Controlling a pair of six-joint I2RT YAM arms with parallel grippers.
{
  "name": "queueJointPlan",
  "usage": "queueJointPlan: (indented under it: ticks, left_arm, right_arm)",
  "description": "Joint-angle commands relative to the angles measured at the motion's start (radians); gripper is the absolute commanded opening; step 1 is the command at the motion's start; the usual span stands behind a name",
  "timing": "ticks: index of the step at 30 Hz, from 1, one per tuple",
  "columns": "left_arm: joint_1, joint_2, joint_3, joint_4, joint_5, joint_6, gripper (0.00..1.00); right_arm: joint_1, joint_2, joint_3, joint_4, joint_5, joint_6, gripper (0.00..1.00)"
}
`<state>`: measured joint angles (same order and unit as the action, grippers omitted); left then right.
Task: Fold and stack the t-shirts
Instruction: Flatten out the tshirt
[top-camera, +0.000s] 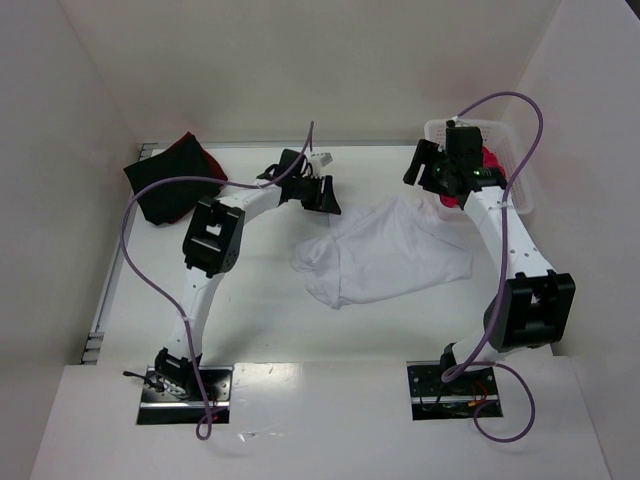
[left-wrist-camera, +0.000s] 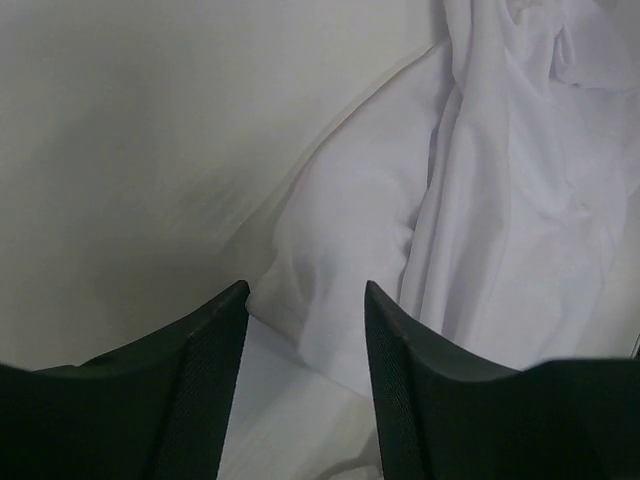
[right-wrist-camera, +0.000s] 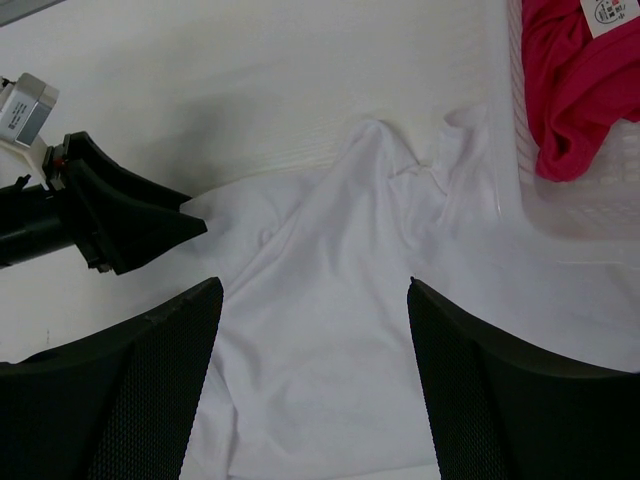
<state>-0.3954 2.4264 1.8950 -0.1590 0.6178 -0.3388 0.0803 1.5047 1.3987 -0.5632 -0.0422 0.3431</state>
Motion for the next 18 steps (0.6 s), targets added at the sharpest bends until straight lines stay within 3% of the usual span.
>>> queueJointPlan:
  ticks: [1, 4, 8, 13, 18]
  left_arm:
    - [-0.003, 0.029, 0.036, 0.013, -0.001, -0.014, 0.51]
    - [-0.003, 0.029, 0.042, 0.013, -0.023, -0.014, 0.35]
    - [-0.003, 0.039, 0.069, -0.028, -0.06, -0.043, 0.0]
    - [0.023, -0.08, 0.049, -0.057, -0.135, -0.028, 0.0]
    - [0.13, -0.263, -0.009, -0.107, -0.183, 0.006, 0.0]
  right_arm:
    - [-0.005, -0.024, 0.023, 0.0, 0.021, 0.006, 0.8]
    - [-0.005, -0.024, 0.023, 0.0, 0.021, 0.01, 0.8]
    - [-0.005, -0.024, 0.014, 0.0, 0.03, 0.01, 0.8]
    - [-0.005, -0.034, -0.026, 0.014, 0.027, 0.01, 0.8]
    - [-0.005, -0.034, -0.101, 0.043, -0.031, 0.01, 0.8]
